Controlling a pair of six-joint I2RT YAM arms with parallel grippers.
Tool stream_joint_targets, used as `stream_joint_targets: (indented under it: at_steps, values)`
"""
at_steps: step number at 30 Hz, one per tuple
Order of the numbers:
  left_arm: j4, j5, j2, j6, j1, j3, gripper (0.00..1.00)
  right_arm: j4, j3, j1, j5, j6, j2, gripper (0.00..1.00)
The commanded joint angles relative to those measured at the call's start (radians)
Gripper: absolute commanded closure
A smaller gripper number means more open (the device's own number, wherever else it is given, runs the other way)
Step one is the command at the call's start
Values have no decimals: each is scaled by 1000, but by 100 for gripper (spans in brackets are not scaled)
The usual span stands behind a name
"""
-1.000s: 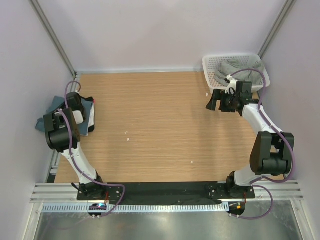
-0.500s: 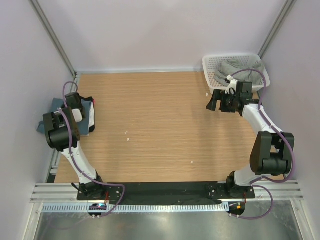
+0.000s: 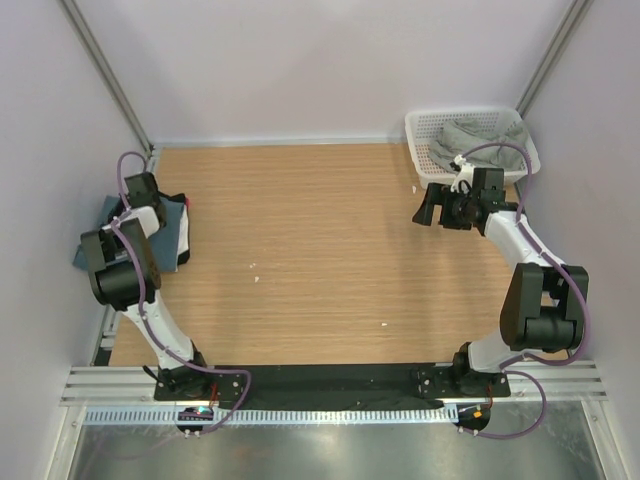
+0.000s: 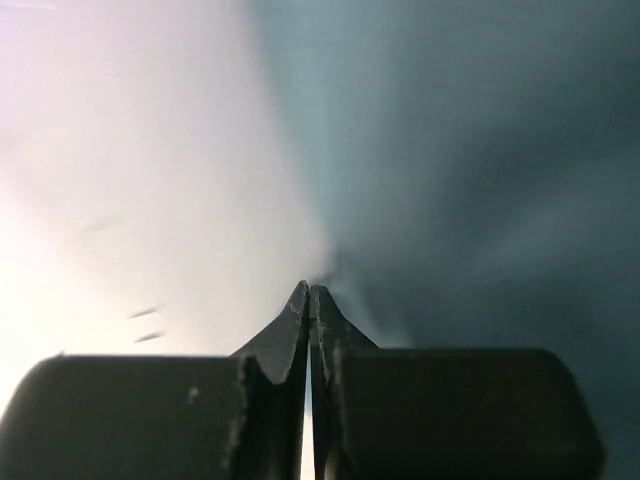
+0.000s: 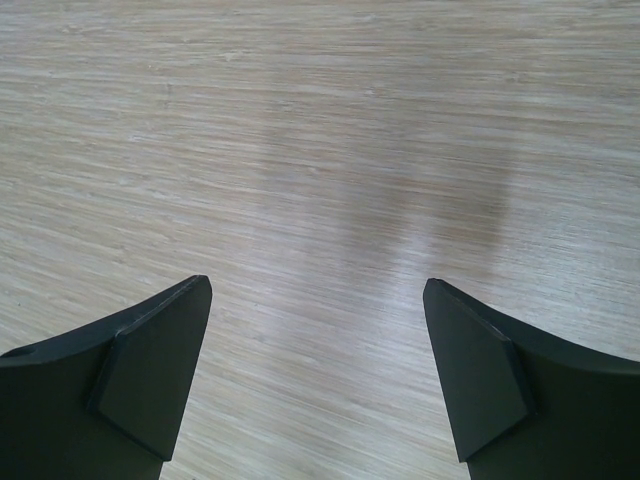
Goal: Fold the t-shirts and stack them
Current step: Neatly place the folded tshirt to the corner
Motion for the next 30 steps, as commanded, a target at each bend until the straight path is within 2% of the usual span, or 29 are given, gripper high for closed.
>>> stream_joint_targets:
  at_steps: [1,7,10,11,13,14,16,17,18,19,20,21,22,23,24,25,28,29,30]
  values:
    - [-93,-22,-137,-35,-35,107,100,65,-13,-4,-13,11,-45,6]
    - [-185,-62,-258,-25,-85,242,100,85,-16,-6,-32,17,-37,6]
    - [-311,-50,-284,-111,-121,320,100,94,-14,-6,-12,14,-32,5]
    - [-349,-15,-291,-193,-128,373,100,95,-5,-6,-6,9,-31,5]
    - [-558,77,-295,-386,-141,459,100,97,18,-8,28,-7,-29,3]
    - [-617,201,-294,-449,-141,546,100,98,27,-9,36,-14,-28,3]
    - [-757,344,-282,-525,-141,622,100,98,47,-12,56,-31,-26,2]
    - [-787,401,-278,-568,-141,685,98,91,70,-11,57,-49,-25,1]
    - [-810,520,-274,-637,-142,716,95,85,82,-12,60,-51,-26,1]
    - [-860,595,-262,-672,-139,746,91,76,111,-12,71,-51,-23,1]
    - [-892,798,-254,-727,-136,817,72,48,125,-12,80,-79,-23,1]
    - [-931,876,-248,-758,-133,845,61,31,142,-14,91,-84,-19,0]
    - [-928,950,-239,-790,-135,862,44,11,157,-14,108,-92,-14,0]
    - [-922,1019,-235,-827,-133,885,11,-13,174,-12,144,-98,-14,0]
    - [-914,1076,-228,-859,-135,897,1,-20,177,-12,166,-109,-17,0]
    - [-914,1196,-219,-896,-133,912,1,-21,177,-12,192,-106,-22,0]
    - [-894,1333,-186,-991,-133,935,0,-78,202,-12,327,-97,-37,0]
    - [-891,1364,-176,-1008,-133,913,1,-128,275,-11,362,-98,-31,0]
    - [-877,1395,-177,-1027,-138,891,0,-277,329,-9,428,-101,-1,0]
